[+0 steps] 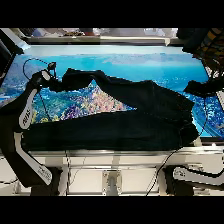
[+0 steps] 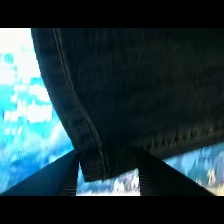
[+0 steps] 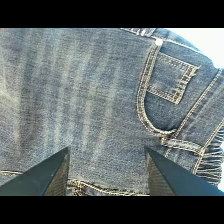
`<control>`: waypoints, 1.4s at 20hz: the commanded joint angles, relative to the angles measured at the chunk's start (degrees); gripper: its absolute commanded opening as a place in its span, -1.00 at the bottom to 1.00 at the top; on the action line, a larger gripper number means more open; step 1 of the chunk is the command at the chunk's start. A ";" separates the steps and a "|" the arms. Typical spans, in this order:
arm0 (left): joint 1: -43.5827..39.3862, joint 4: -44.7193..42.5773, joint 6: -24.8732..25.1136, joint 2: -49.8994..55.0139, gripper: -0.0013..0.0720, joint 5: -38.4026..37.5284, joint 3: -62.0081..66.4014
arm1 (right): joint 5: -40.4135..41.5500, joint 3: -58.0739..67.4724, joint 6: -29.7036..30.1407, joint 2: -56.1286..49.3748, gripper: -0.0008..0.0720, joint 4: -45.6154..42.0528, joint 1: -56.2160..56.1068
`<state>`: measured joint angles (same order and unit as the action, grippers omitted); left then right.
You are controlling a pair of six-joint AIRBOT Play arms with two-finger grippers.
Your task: Fold the clothes and pants, and hang the long-sleeved shirts on hangers.
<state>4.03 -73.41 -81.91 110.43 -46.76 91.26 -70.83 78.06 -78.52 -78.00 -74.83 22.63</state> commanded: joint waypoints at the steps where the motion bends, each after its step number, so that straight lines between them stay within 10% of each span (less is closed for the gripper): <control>1: 0.02 -0.28 -0.15 1.07 -0.50 1.25 0.22 | 0.44 0.04 -0.09 -0.04 0.41 -0.02 -0.04; 2: -0.02 -0.31 -0.17 1.07 -0.88 1.09 0.26 | 0.59 0.07 -0.22 -0.04 0.41 -0.02 -0.04; 8: 2.97 -20.61 -3.37 -2.67 -0.89 -16.09 10.14 | 1.68 0.07 -0.46 -0.13 0.41 -1.31 -0.04; 13: 9.38 -38.47 6.47 -10.12 -0.88 -32.30 13.27 | 1.60 0.07 -0.59 -2.58 0.41 -1.55 -0.13; 20: 12.39 -33.03 7.89 -11.06 0.11 -34.32 13.22 | 1.07 0.07 -1.86 -5.79 0.41 -1.81 -0.15; 28: 12.37 -25.88 2.34 -11.06 0.16 -27.50 13.22 | 11.96 0.26 -5.29 -13.11 0.41 -2.47 -0.15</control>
<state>16.34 -103.59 -76.23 99.44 -77.67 104.44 -64.31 78.26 -81.87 -88.01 -76.51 22.52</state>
